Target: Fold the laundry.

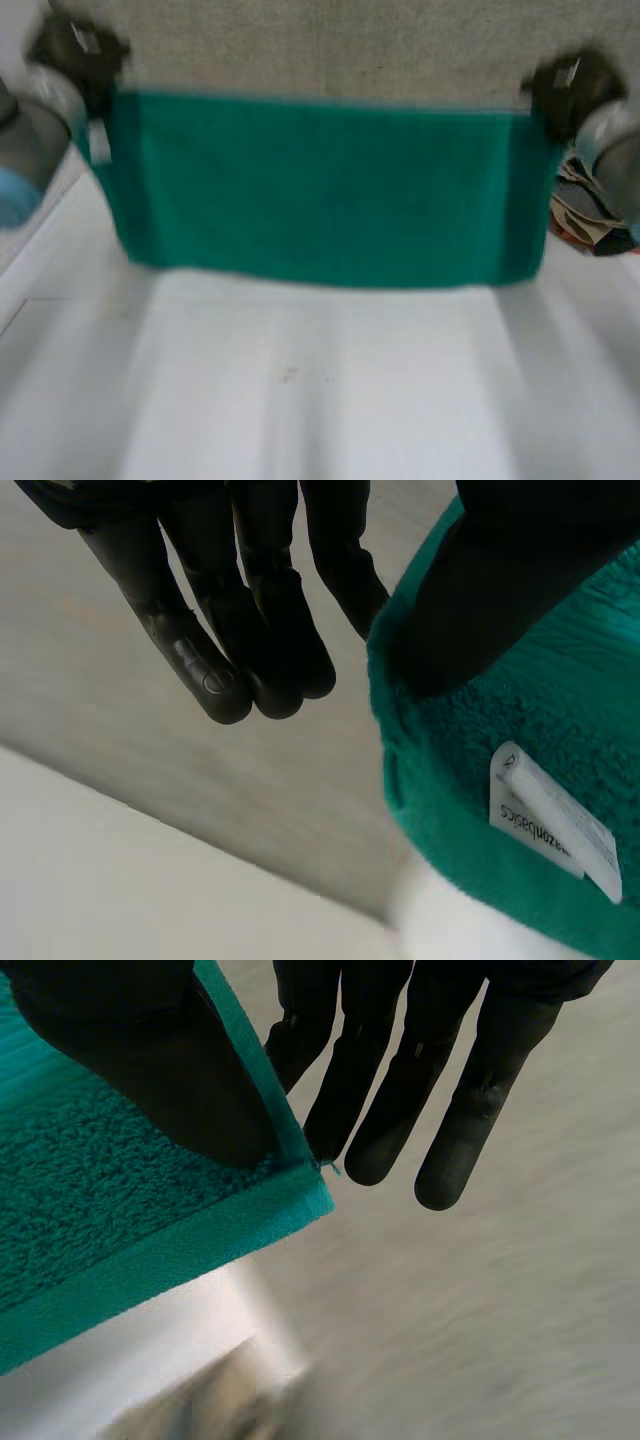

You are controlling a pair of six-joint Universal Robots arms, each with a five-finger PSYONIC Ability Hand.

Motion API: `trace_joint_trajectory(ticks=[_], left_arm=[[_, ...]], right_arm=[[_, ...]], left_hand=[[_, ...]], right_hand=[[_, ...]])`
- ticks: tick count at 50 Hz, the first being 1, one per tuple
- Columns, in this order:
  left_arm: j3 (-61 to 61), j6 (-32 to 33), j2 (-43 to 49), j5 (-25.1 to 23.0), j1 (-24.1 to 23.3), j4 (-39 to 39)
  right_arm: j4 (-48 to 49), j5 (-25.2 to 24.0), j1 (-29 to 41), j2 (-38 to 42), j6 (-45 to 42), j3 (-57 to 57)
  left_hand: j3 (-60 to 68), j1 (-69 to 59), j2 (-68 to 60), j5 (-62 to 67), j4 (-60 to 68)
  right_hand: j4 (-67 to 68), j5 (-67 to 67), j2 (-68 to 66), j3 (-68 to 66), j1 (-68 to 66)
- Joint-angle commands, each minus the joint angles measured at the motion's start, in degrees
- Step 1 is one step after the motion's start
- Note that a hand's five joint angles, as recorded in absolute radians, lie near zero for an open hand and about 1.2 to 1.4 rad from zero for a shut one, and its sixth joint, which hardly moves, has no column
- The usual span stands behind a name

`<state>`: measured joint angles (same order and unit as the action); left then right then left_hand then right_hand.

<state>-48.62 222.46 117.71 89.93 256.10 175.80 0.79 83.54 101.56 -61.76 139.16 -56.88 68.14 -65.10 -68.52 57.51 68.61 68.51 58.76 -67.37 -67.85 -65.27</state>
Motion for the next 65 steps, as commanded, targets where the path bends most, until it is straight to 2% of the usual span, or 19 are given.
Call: trace_joint_trajectory(ticks=[1,6,18,25,31,34,38,42,43,47,50,54,57,62,65], left_arm=[[10.7,-15.3,-0.6,2.6,1.1,17.3],[9.9,-18.5,-0.2,3.3,1.4,19.4],[-6.8,-18.0,2.4,1.6,2.2,18.6],[-22.0,-12.7,4.7,-2.9,2.1,20.5],[-33.5,-7.0,3.1,-5.9,2.4,20.7],[-39.6,-2.7,0.1,-6.3,2.6,18.8],[-46.8,3.3,-5.6,-5.8,2.8,11.3],[-52.5,11.1,-12.1,-5.2,2.9,-2.0],[-54.0,14.3,-14.5,-4.8,3.1,-8.1],[-54.3,19.1,-18.3,-4.9,4.2,-20.5],[-53.0,20.0,-19.3,-5.1,4.3,-23.9],[-47.3,19.2,-18.4,-6.0,3.9,-22.1],[-41.1,16.3,-14.0,-5.8,3.1,-18.4],[-28.0,7.6,-3.7,-3.9,1.8,-11.7],[-22.9,4.6,1.2,-2.2,0.8,-10.2]], right_arm=[[27.1,3.2,0.4,-1.3,12.4,4.9],[32.2,2.9,1.4,-2.6,13.0,1.3],[26.7,0.3,2.4,0.8,12.8,-7.8],[22.2,-0.7,1.8,5.3,12.3,-17.8],[16.4,-0.7,0.7,5.8,9.7,-25.0],[11.5,-0.9,-0.1,3.9,7.4,-28.5],[1.9,-1.4,-1.3,-2.0,3.1,-33.2],[-10.1,-2.4,-3.0,-8.9,-4.4,-37.4],[-15.1,-2.7,-4.0,-10.9,-8.0,-38.9],[-24.5,-2.9,-6.8,-13.4,-17.3,-41.2],[-24.9,-3.0,-7.7,-13.3,-21.2,-40.4],[-21.5,-3.2,-7.2,-11.3,-18.8,-37.4],[-17.0,-4.0,-5.8,-8.3,-13.2,-33.6],[-6.6,-4.7,-2.9,-1.5,-4.4,-25.5],[-2.1,-4.3,-1.9,2.1,-2.0,-21.7]], left_hand=[[11.9,-14.9,-11.5,12.5,11.4],[11.9,-14.9,-11.5,12.5,11.4],[11.9,-14.9,-11.5,12.5,11.4],[11.9,-14.9,-11.5,12.5,11.4],[11.9,-14.9,-11.5,12.5,11.4],[11.9,-14.9,-11.5,12.5,11.4],[11.9,-14.9,-11.5,12.5,11.4],[11.9,-14.9,-11.5,12.5,11.4],[11.9,-14.9,-11.5,12.5,11.4],[11.9,-14.9,-11.5,12.5,11.4],[11.9,-14.9,-11.5,12.5,11.4],[11.9,-14.9,-11.5,12.5,11.4],[11.9,-14.9,-11.5,12.5,11.4],[11.9,-14.9,-11.5,12.5,11.4],[11.9,-14.9,-11.5,12.5,11.4]], right_hand=[[11.5,11.2,-12.6,-12.1,-14.7],[11.5,11.2,-12.6,-12.1,-14.7],[11.5,11.2,-12.6,-12.1,-14.7],[11.5,11.2,-12.6,-12.1,-14.7],[11.5,11.2,-12.6,-12.1,-14.7],[11.5,11.2,-12.6,-12.1,-14.7],[11.5,11.2,-12.6,-12.1,-14.7],[11.5,11.2,-12.6,-12.1,-14.7],[11.5,11.2,-12.6,-12.1,-14.7],[11.5,11.2,-12.6,-12.1,-14.7],[11.5,11.2,-12.6,-12.1,-14.7],[11.5,11.2,-12.6,-12.1,-14.7],[11.5,11.2,-12.6,-12.1,-14.7],[11.5,11.2,-12.6,-12.1,-14.7],[11.5,11.2,-12.6,-12.1,-14.7]])
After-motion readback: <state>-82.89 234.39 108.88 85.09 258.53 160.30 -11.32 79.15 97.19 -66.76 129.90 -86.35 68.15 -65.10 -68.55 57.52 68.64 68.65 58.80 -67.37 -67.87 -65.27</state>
